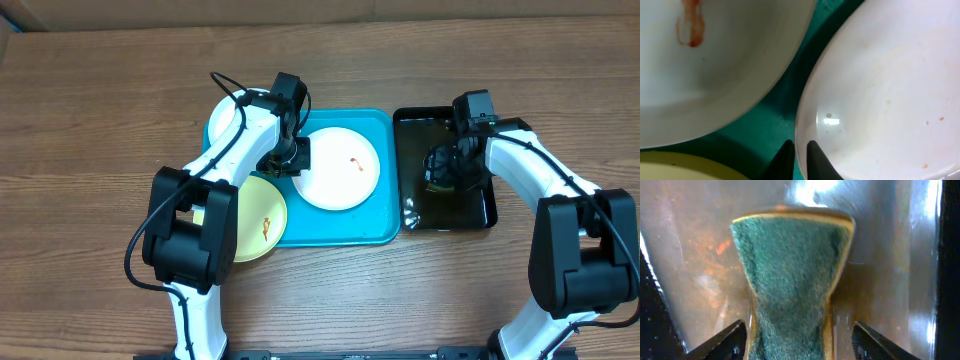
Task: Clean dirty plates on tray and stack at the side
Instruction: 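Dip and rub the sponge in the water with the right gripper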
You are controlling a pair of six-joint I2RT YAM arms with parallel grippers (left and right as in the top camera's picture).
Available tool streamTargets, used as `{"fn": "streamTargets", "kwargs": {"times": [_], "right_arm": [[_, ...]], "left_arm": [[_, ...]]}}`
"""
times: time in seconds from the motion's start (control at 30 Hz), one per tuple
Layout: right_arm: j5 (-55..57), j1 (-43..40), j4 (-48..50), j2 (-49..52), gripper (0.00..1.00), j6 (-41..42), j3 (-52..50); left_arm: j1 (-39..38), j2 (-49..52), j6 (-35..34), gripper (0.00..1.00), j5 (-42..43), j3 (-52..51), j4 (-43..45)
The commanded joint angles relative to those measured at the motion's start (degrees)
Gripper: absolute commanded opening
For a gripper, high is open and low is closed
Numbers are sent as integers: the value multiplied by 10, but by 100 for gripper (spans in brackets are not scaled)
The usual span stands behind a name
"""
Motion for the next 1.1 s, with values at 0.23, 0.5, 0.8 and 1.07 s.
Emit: {"fn": "streamTargets", "kwargs": {"times": [0.23, 0.5, 0.8, 1.07], "right_arm": [[3, 0, 5, 0, 69, -2, 1], [-3, 0, 11, 0, 60, 0, -7], [-6, 0, 58, -1, 4, 0, -29], [-21, 0, -84, -1, 4, -11, 95]], "left_arm": [[-3, 10, -31, 17, 4, 1, -10], [-9, 10, -38, 20, 0, -19, 11], [-9, 10, -38, 20, -1, -33, 31], [-9, 10, -37, 4, -2, -33, 43]]}}
